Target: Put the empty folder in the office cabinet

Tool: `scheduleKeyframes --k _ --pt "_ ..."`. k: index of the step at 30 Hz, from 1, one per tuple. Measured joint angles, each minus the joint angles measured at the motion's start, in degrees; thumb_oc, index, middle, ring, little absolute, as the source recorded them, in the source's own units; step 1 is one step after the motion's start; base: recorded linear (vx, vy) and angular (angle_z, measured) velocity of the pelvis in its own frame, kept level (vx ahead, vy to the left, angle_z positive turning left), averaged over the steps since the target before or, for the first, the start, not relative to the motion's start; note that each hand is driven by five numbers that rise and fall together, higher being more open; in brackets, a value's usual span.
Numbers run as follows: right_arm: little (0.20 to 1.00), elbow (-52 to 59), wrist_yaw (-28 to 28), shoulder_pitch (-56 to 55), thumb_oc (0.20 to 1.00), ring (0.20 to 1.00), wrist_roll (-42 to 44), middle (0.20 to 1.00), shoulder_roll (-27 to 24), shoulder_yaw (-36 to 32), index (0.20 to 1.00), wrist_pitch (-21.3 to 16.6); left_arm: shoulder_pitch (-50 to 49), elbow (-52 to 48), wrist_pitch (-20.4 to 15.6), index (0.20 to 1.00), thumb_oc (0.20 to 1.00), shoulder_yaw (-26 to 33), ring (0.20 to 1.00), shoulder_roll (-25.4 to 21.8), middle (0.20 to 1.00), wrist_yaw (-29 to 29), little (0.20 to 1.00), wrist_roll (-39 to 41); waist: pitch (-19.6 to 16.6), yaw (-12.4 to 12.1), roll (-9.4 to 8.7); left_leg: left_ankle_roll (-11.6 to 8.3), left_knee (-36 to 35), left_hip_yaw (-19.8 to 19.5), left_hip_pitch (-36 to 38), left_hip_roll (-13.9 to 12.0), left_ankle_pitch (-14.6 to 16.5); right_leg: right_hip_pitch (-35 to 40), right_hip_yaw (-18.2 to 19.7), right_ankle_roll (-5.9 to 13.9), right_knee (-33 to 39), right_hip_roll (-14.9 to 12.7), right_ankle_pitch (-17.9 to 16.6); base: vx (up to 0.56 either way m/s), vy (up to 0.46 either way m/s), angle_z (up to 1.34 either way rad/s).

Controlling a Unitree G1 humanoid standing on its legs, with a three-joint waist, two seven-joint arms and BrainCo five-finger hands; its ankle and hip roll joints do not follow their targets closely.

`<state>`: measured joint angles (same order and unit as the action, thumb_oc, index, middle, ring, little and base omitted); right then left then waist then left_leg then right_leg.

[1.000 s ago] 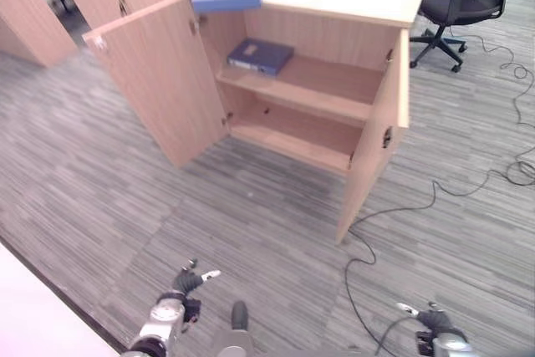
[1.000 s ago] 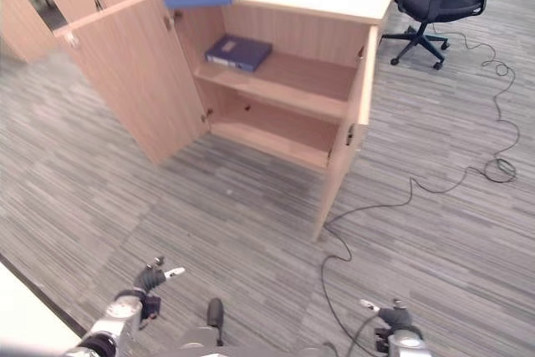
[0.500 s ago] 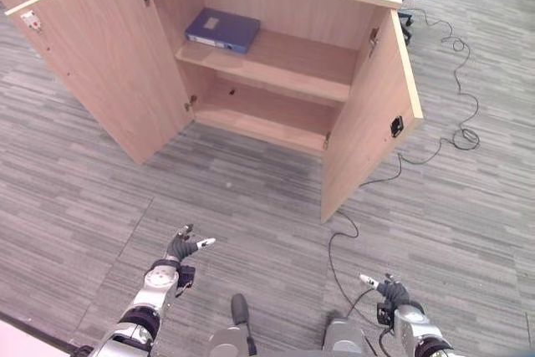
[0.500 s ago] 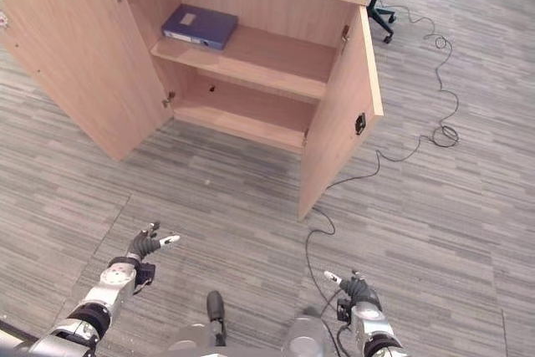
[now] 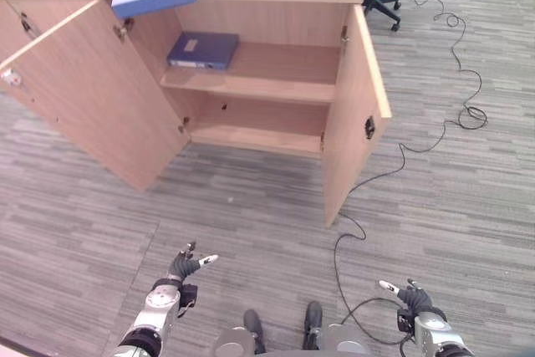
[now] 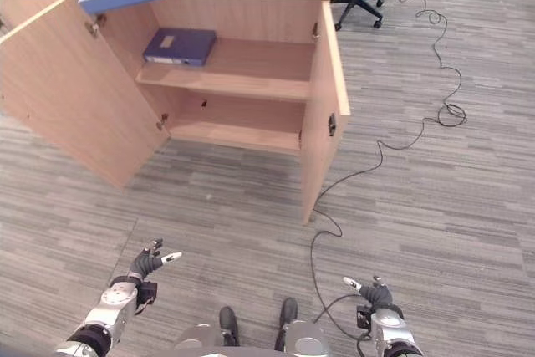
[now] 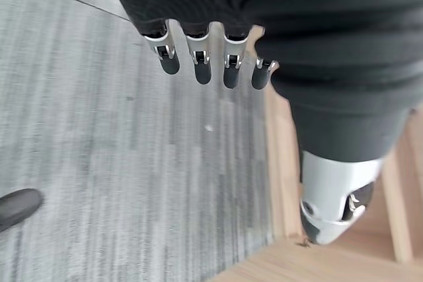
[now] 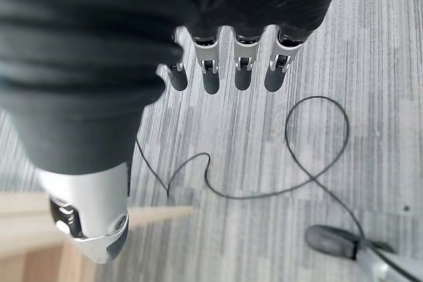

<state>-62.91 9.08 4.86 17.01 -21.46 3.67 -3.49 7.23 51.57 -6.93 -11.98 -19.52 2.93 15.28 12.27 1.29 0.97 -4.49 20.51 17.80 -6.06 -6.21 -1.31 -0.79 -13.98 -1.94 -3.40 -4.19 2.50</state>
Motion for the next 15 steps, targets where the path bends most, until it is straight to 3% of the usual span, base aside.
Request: scheduleKeyframes --k 2,6,7,10,11,12,15 --pt "1.000 -0.2 0.1 -0.4 1.000 1.000 0.0 1.000 -1.2 0.1 1.000 0.0 -0.6 0.6 0.0 1.000 1.000 0.0 1.000 1.1 1.000 0.0 1.000 0.0 -0.3 0.7 1.57 -0.93 4.6 -3.8 -1.8 -2.6 0.1 2.1 2.7 -1.88 0.9 1.6 -0.4 0.15 0.051 -0.61" --pt "1.000 -0.4 0.1 -0.1 1.000 1.000 0.0 1.000 -1.3 0.2 1.000 0.3 -0.3 0.2 -0.2 1.000 1.000 0.0 1.000 1.6 1.000 0.1 1.000 0.1 -0.2 1.5 1.37 -2.16 -3.6 -5.9 -1.4 -4.6 -0.8 2.9 5.6 -2.36 2.2 2.6 -0.9 0.23 0.151 -0.51" --pt "1.000 -0.9 0.2 -0.3 1.000 1.000 0.0 1.000 -1.6 0.2 1.000 0.5 -0.2 0.2 -0.2 1.000 1.000 0.1 1.000 1.6 1.000 0.1 1.000 0.1 -0.2 1.4 1.30 -4.27 -13.4 -8.4 0.1 -5.5 -2.2 4.0 7.4 -1.97 3.2 3.4 -0.7 0.24 0.190 -0.50" --pt "1.000 -1.0 0.4 -0.5 1.000 1.000 0.0 1.000 -2.4 0.2 1.000 0.5 -0.1 0.9 -0.2 1.000 1.000 -0.3 1.000 1.7 1.000 0.1 1.000 0.1 0.6 1.2 1.33 -5.89 -22.1 -14.0 1.1 -6.1 -4.3 5.2 8.3 -1.73 2.8 4.0 -0.2 0.18 0.140 -0.30" --pt "1.000 -1.0 0.4 -0.2 1.000 1.000 0.0 1.000 -2.7 0.1 1.000 0.4 0.0 1.2 -0.3 1.000 1.000 -0.4 1.000 1.7 1.000 0.1 1.000 0.2 0.8 1.4 1.68 -6.50 -22.5 -15.7 0.2 -6.3 -5.2 5.9 8.8 -1.53 3.1 3.9 0.1 0.18 0.135 -0.39" --pt "1.000 -1.5 0.6 0.6 1.000 1.000 0.1 1.000 -3.4 0.0 1.000 0.4 0.4 2.4 -0.4 1.000 1.000 -1.5 1.000 1.7 1.000 0.2 1.000 0.2 1.9 1.0 3.01 -6.72 -23.2 -20.6 -1.7 -6.2 -7.2 6.5 10.2 -1.12 2.7 3.8 1.3 0.24 0.199 -0.41" --pt "1.000 -2.5 1.0 1.8 1.000 1.000 0.3 1.000 -3.4 0.0 1.000 0.4 1.2 3.0 -0.4 1.000 1.000 -1.6 1.000 1.6 1.000 0.3 1.000 1.2 5.5 1.0 4.06 -6.71 -22.3 -24.1 -6.6 -6.1 -7.3 6.9 12.1 1.94 -0.1 1.2 5.3 0.33 0.266 -0.30"
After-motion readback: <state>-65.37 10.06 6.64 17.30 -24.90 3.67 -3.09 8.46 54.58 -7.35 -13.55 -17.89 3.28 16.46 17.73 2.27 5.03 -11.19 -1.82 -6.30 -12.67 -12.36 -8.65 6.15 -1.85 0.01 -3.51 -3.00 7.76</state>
